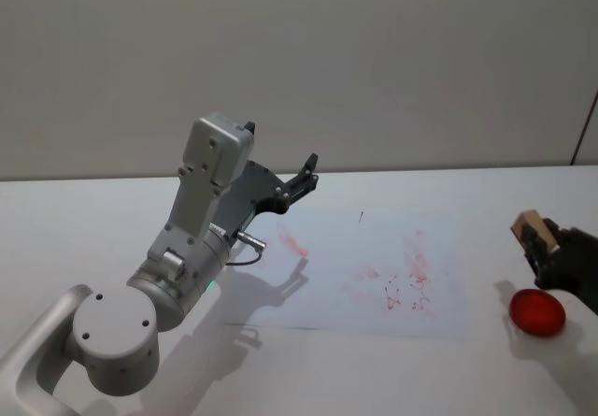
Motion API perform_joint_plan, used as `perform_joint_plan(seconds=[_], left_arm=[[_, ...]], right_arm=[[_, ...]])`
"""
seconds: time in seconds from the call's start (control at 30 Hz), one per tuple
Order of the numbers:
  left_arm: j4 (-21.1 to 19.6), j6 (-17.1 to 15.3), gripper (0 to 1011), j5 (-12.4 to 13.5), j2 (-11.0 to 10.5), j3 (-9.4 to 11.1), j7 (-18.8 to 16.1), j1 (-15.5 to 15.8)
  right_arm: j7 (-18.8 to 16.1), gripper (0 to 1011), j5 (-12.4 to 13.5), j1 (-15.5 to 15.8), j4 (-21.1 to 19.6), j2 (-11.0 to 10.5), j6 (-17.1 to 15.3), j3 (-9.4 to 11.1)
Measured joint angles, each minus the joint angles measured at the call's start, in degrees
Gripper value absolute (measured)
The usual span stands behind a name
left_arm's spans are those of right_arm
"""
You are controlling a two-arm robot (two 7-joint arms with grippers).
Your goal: Use the one hand to pick up the stamp and affix it onto the A4 paper.
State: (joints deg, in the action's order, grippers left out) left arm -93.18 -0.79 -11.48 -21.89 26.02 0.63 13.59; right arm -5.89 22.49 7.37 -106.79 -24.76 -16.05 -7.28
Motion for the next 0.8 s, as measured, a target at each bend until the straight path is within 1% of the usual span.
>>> perform_joint_plan(seconds=[0.2,0.33,0.63,0.8], left_arm=[[0.00,0.00,1001,0.00,0.00,0.00,0.00,0.00],[0.00,0.00,1001,0.00,0.00,0.00,0.00,0.00],[0.00,0.00,1001,0.00,0.00,0.00,0.00,0.00],[0.00,0.00,1001,0.00,0.00,0.00,0.00,0.00]], right_arm=[[0.22,216,-0.07,1.15,0.02,-1.14,-0.31,0.63],[0.21,216,-0.61,1.60,0.50,-1.76,-0.44,0.94],[-0.39,217,-1.84,2.01,1.37,-2.24,-1.03,1.02],[-1.14,216,-2.82,2.08,1.98,-2.25,-1.56,0.66]])
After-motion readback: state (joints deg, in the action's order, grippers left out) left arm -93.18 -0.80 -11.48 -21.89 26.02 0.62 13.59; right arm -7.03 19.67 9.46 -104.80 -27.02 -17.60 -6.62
